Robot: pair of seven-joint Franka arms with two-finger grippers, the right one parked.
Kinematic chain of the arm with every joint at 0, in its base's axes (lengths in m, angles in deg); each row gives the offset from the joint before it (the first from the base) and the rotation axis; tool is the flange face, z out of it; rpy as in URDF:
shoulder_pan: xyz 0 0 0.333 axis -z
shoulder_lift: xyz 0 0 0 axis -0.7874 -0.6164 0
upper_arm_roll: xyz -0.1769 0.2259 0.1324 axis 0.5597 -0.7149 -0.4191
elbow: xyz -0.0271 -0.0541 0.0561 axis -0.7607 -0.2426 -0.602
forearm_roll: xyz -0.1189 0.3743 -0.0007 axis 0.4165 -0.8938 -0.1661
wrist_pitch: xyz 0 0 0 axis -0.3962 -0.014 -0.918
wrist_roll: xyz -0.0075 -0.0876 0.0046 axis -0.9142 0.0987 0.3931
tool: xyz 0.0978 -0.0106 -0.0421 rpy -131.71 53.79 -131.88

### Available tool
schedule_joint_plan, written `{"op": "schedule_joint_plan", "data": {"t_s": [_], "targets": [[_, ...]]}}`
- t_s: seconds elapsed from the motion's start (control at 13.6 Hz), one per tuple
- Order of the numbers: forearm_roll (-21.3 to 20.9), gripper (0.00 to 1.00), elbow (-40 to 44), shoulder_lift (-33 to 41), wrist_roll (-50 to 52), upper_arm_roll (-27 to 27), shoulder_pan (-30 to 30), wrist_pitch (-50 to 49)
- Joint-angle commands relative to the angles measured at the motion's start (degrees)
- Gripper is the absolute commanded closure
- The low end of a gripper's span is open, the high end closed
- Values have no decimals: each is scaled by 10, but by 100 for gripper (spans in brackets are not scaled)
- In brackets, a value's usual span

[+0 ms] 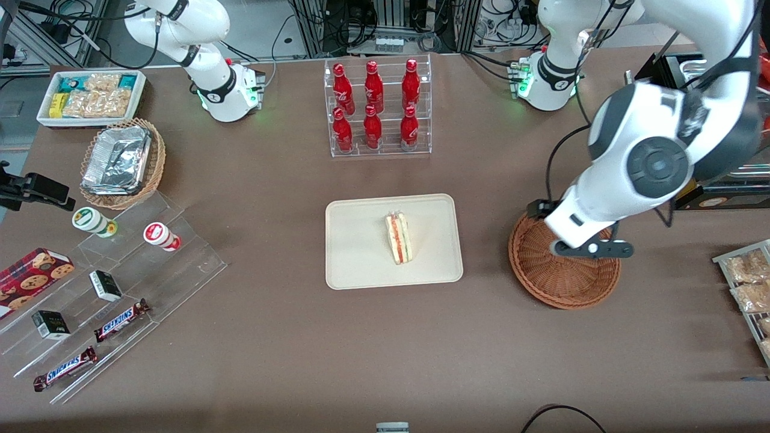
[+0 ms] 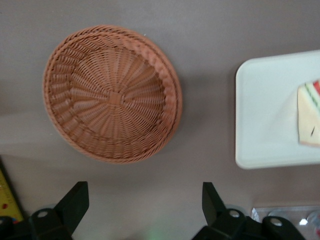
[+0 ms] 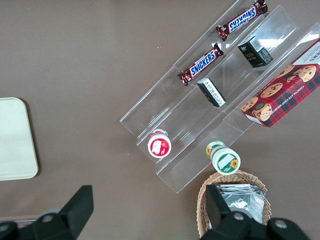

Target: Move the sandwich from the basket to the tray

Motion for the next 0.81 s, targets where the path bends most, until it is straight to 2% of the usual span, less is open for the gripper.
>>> {"op": "schedule_joint_plan", "data": {"t_s": [0.0,0.3,0.74], "targets": [[23,0,-35,55,-87,-23,-23,-29],[40,0,-32,104,-142,-93,9,-70],[39,0,-16,137,-143,-144,33,-110]]}}
